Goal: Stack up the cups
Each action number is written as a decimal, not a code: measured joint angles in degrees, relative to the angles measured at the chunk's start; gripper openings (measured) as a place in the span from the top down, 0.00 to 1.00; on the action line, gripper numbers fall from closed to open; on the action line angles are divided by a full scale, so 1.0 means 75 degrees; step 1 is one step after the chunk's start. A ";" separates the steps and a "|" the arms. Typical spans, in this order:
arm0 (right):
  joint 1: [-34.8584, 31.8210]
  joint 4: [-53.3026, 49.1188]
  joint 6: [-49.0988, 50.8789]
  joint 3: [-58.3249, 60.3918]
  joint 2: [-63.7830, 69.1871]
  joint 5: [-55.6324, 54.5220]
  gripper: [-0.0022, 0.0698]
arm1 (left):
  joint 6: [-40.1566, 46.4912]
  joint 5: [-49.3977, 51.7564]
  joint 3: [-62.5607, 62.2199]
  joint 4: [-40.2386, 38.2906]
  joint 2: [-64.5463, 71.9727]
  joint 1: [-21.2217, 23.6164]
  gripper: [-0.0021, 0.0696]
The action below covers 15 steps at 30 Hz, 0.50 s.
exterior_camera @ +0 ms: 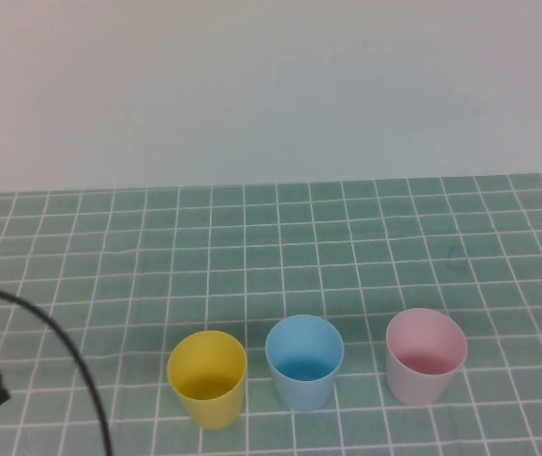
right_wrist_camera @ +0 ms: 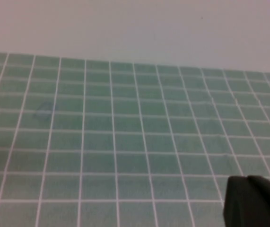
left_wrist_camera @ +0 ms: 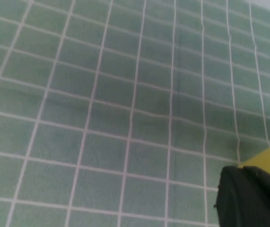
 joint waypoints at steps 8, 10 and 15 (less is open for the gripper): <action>0.0104 0.1930 -0.1831 0.0000 0.0150 0.0293 0.97 | 0.1520 0.0939 -0.1351 -0.1293 0.2380 -0.0747 0.97; 0.0179 0.2384 -0.2340 0.0080 0.0150 0.0305 0.97 | 0.1637 0.0937 -0.1726 -0.1311 0.2911 -0.1183 0.97; 0.0177 0.2752 -0.2698 0.0457 0.0150 0.0320 0.97 | 0.1192 0.1039 -0.2620 -0.0684 0.4277 -0.2334 0.97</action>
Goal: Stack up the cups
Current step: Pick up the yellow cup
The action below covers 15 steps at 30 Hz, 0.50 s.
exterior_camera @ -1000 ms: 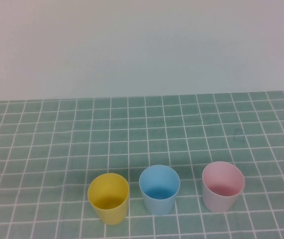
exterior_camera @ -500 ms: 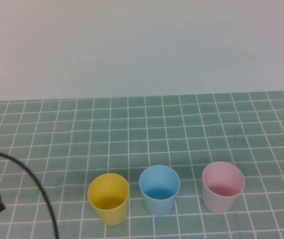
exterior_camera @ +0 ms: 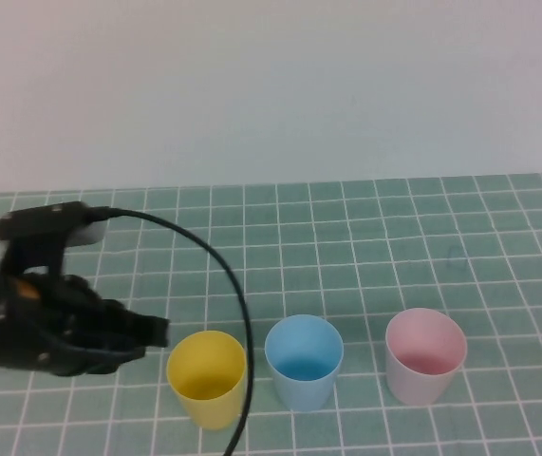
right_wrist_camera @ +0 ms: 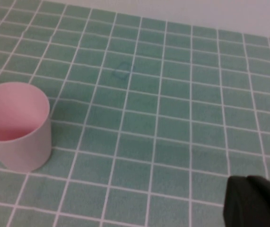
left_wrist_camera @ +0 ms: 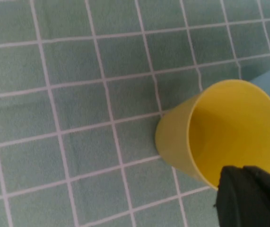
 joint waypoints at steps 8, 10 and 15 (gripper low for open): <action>0.0000 0.0095 -0.0049 0.0120 0.0000 -0.0036 0.97 | -0.0737 0.0543 -0.1023 0.0702 0.1292 -0.0409 0.92; 0.0000 0.0100 -0.0049 0.0255 0.0000 -0.0259 0.97 | -0.0737 0.0666 -0.1213 0.0708 0.1470 -0.0409 0.85; 0.0000 0.0205 -0.0071 0.0668 0.0000 -0.0759 0.97 | -0.0752 0.0770 -0.1653 0.1159 0.1926 -0.0417 0.67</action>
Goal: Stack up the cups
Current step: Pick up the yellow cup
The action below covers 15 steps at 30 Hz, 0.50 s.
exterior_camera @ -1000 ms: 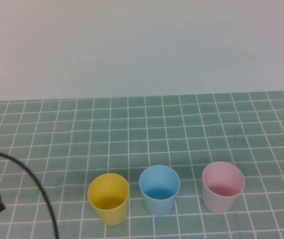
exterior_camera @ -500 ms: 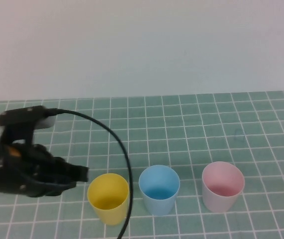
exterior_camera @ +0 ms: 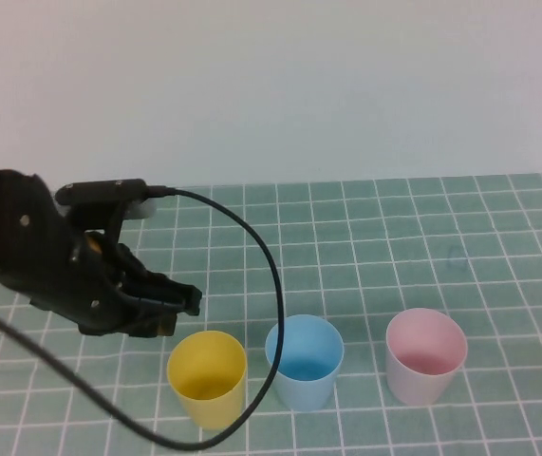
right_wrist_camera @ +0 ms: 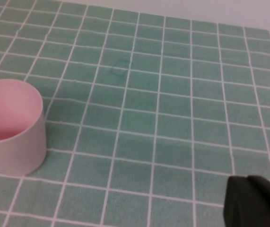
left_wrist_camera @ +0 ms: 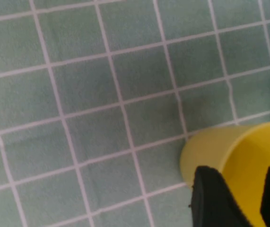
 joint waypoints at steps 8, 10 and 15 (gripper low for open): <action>0.0000 0.0129 -0.0012 0.0033 0.0000 -0.0328 0.97 | 0.0160 0.0602 -0.0491 0.0116 0.1053 0.0000 0.62; 0.0000 0.0145 -0.0012 0.0033 0.0000 -0.0327 0.97 | 0.0160 0.0619 -0.0503 0.0101 0.1156 0.0000 0.61; 0.0000 0.0157 -0.0012 0.0033 0.0000 -0.0344 0.97 | 0.0174 0.0636 -0.0503 0.0026 0.1176 0.0000 0.61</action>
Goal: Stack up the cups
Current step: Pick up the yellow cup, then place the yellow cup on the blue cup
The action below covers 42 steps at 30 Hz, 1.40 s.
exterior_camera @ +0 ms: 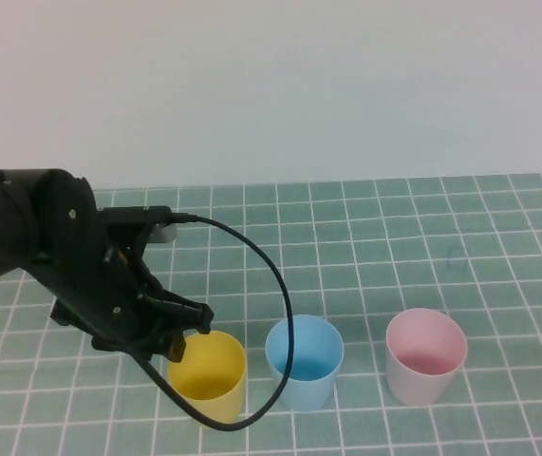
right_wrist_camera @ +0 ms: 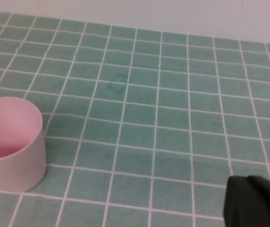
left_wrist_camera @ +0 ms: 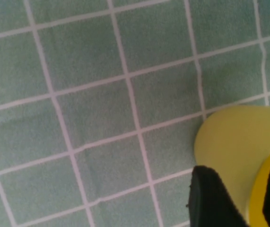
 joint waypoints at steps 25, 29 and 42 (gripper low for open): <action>0.0000 0.0018 0.0000 0.0000 0.0000 -0.0029 0.97 | 0.0697 0.0425 -0.0131 -0.0304 0.0519 0.0000 0.94; 0.0000 0.0018 0.0000 0.0000 0.0000 -0.0029 0.97 | 0.0703 0.1080 -0.0718 -0.0043 0.0519 0.0000 0.95; 0.0000 0.0052 0.0000 0.0003 0.0000 -0.0029 0.97 | 0.1636 0.1892 -0.2970 -0.1768 -0.0028 -0.0435 0.95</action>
